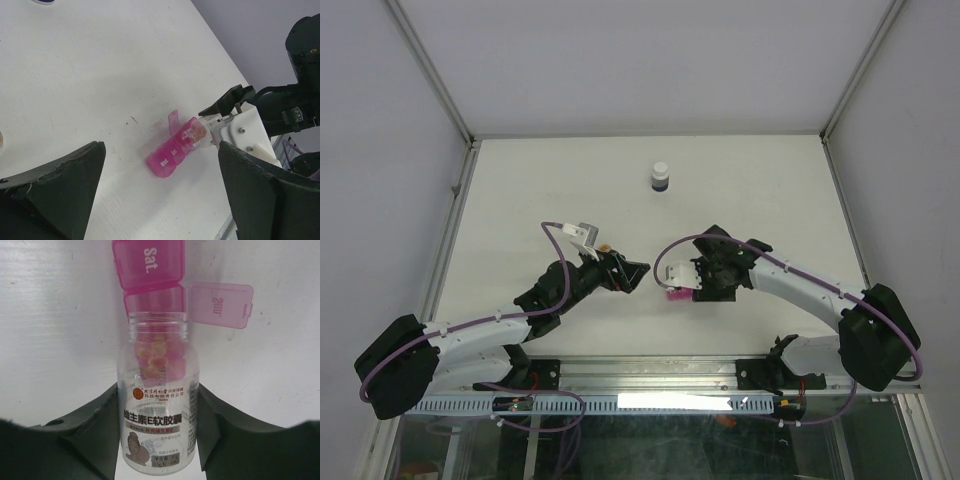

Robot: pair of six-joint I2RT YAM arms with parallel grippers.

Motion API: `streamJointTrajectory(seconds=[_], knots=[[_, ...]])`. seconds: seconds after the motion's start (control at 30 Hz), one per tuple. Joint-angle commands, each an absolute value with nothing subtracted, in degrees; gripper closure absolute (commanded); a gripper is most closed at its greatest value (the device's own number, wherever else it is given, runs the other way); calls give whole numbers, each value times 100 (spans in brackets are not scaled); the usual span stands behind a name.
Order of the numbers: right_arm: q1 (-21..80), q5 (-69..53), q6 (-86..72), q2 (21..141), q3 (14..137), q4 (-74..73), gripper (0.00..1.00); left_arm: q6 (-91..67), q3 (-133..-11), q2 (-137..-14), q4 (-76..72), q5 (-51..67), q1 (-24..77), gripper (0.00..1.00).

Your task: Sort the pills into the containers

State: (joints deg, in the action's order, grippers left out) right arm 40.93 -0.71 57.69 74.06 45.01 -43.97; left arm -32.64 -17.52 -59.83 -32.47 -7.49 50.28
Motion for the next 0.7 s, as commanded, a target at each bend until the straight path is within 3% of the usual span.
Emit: streamJointTrajectory(seconds=[0.0, 0.67], knots=[[4167, 196, 5653, 7374, 4690, -4302, 99, -3312, -1857, -6003, -3428, -806, 5055, 1], [4217, 35, 5605, 7505, 4809, -4552, 98, -3305, -1845, -6004, -3438, -791, 5054, 1]])
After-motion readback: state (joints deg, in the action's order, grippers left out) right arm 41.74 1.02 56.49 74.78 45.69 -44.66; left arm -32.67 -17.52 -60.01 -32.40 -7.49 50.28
